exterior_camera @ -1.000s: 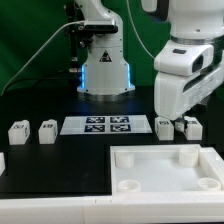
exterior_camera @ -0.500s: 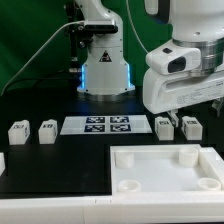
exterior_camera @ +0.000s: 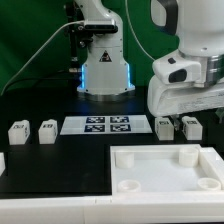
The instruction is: Assemble one leg
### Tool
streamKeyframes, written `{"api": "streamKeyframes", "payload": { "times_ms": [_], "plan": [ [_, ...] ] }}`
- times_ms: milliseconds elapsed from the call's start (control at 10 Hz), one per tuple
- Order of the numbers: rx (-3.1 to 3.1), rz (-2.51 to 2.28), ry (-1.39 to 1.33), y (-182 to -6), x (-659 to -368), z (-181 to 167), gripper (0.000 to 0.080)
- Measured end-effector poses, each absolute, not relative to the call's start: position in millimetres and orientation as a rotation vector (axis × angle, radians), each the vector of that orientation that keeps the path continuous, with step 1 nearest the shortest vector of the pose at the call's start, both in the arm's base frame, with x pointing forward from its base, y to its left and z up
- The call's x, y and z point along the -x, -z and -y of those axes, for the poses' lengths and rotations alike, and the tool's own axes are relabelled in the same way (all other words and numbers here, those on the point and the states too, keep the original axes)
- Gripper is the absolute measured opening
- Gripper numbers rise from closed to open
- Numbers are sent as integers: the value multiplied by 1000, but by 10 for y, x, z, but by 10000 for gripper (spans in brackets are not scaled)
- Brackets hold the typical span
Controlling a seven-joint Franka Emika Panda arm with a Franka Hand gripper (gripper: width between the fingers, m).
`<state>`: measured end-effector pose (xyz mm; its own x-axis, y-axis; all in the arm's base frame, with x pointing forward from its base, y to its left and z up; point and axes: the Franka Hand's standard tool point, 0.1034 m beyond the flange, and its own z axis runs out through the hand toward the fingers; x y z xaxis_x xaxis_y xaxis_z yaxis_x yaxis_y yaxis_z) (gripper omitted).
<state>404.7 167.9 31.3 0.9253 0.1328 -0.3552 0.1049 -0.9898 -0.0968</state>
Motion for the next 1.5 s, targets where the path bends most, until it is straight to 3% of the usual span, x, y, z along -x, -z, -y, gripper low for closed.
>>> {"api": "streamKeyframes", "payload": {
  "times_ms": [600, 1100, 1500],
  "plan": [
    [2767, 238, -1384, -421, -3974, -1793, 649],
    [2763, 233, -1385, -361, -4013, -1821, 649],
    [2760, 237, -1440, -278, -3826, -1874, 649]
  ]
}}
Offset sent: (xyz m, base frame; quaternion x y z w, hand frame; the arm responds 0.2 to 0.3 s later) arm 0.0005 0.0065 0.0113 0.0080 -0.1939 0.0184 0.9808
